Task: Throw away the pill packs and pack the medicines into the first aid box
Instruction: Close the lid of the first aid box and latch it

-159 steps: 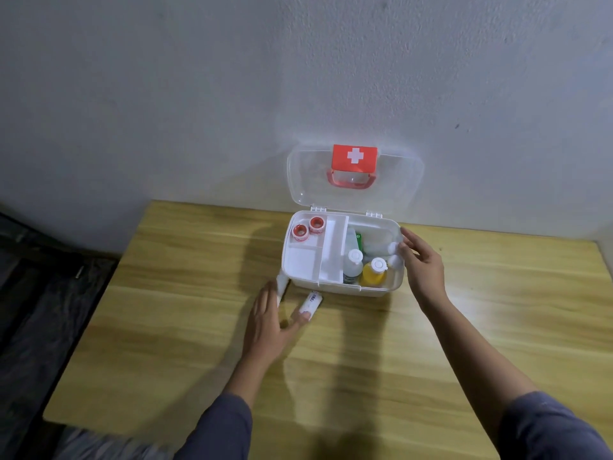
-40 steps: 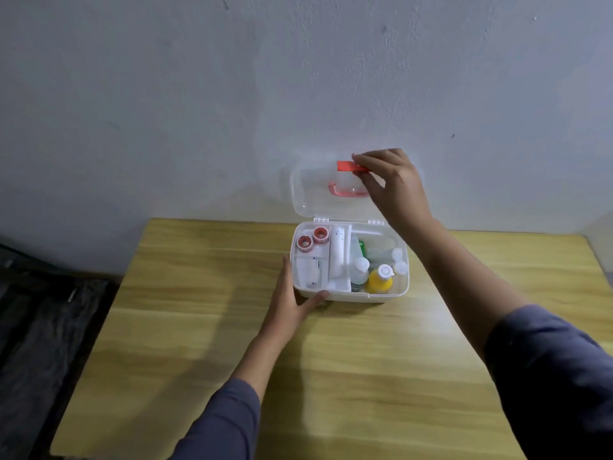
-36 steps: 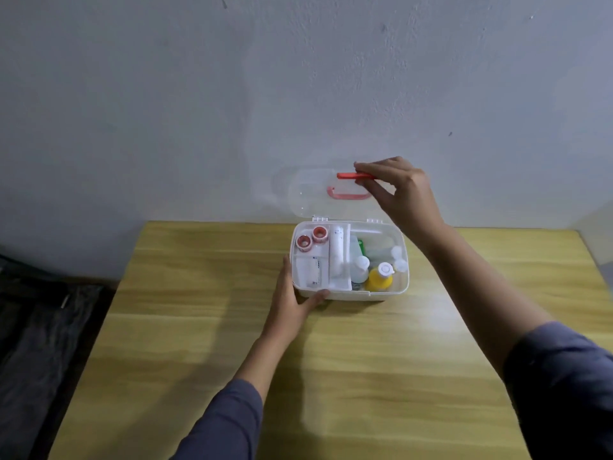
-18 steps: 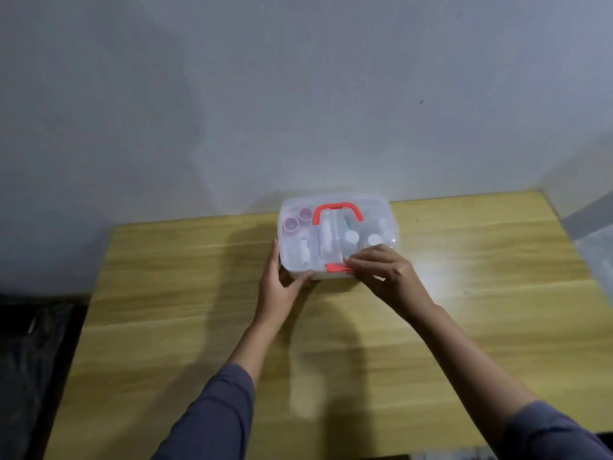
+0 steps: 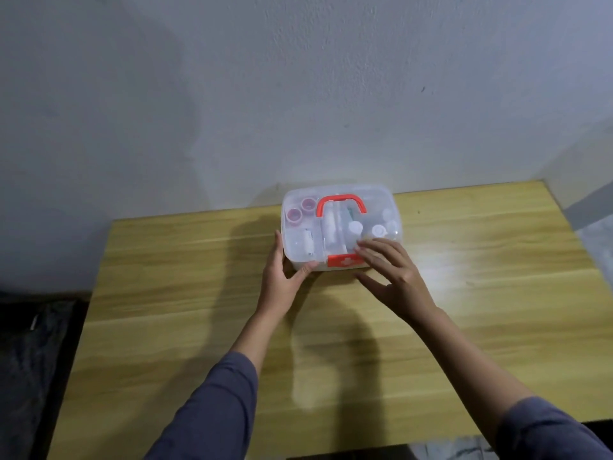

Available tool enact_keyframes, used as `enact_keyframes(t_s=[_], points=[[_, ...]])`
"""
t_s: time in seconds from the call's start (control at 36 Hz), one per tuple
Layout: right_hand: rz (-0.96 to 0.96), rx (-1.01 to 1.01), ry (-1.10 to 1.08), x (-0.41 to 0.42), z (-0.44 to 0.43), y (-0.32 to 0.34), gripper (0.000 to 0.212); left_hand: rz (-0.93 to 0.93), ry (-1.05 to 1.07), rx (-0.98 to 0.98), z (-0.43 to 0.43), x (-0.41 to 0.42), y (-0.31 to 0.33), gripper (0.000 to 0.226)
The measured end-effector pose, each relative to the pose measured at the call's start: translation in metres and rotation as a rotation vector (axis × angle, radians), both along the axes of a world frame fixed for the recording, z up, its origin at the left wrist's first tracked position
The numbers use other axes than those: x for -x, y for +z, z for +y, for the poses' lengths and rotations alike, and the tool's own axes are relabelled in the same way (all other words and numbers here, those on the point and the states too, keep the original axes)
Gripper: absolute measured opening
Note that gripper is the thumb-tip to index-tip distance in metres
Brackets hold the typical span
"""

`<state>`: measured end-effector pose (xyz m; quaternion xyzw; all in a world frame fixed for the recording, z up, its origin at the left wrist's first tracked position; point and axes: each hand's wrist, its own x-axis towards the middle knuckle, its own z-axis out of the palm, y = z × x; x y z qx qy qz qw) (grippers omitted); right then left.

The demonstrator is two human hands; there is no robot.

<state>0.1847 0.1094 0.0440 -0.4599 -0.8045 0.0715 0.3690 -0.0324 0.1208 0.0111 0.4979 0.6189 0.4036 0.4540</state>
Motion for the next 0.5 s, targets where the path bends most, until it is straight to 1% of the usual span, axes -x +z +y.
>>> enact_keyframes(t_s=[0.06,0.17,0.28,0.5], points=[[-0.021,0.000,-0.027,0.002,0.010,0.006,0.043,-0.002,-0.001,-0.002,-0.001,-0.001,0.001,0.097],[-0.159,0.134,-0.047,0.006,0.023,0.008,0.055,-0.001,0.000,-0.004,-0.002,-0.001,0.001,0.099],[-0.116,0.176,-0.067,0.010,0.021,0.004,0.055,0.012,-0.011,0.001,-0.002,-0.002,0.003,0.099],[-0.076,0.157,-0.104,0.012,0.023,0.001,0.052,0.041,-0.006,-0.004,-0.004,-0.004,0.004,0.095]])
